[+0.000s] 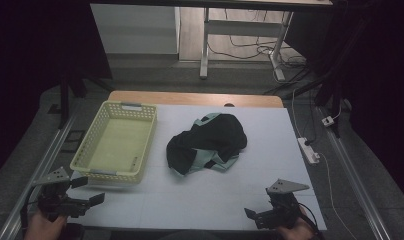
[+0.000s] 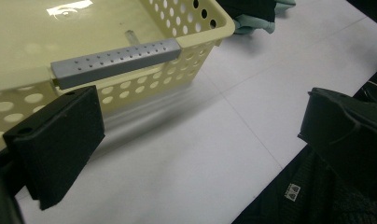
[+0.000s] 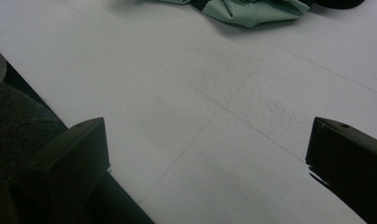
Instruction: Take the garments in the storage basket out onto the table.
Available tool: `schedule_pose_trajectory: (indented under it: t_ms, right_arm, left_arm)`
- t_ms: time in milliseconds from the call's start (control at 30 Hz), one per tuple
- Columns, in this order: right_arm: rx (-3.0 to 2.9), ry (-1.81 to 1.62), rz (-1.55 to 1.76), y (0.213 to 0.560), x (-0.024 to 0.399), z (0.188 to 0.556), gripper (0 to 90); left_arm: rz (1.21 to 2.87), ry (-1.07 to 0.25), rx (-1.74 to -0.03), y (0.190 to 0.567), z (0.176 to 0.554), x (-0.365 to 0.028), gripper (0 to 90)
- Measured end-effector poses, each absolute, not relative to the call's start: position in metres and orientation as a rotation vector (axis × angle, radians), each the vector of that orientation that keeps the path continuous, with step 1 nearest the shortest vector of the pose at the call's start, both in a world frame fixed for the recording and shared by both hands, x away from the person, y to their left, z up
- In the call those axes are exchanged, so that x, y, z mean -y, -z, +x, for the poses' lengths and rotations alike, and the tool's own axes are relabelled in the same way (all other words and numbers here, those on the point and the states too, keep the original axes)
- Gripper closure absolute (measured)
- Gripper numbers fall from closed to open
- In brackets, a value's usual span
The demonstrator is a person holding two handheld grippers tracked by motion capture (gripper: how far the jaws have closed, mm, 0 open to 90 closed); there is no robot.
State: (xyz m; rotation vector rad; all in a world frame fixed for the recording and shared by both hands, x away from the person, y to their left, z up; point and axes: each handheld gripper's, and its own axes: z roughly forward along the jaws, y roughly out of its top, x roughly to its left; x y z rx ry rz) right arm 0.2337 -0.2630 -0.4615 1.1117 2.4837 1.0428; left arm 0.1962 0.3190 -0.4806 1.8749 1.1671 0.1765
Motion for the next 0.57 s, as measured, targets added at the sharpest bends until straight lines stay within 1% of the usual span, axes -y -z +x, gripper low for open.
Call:
schedule_pose_trajectory:
  t_ms: [433,567]
  right_arm:
    - [-2.484,-1.035,1.108,0.461,0.262,0.233,0.0]
    - [-2.486,-1.023,1.104,0.462,0.262,0.233,0.0]
  left_arm:
    - [1.948,-0.198,-1.228,0.481,0.185,-0.324,0.0]
    - [1.928,-0.177,-1.237,0.481,0.186,-0.325,0.0]
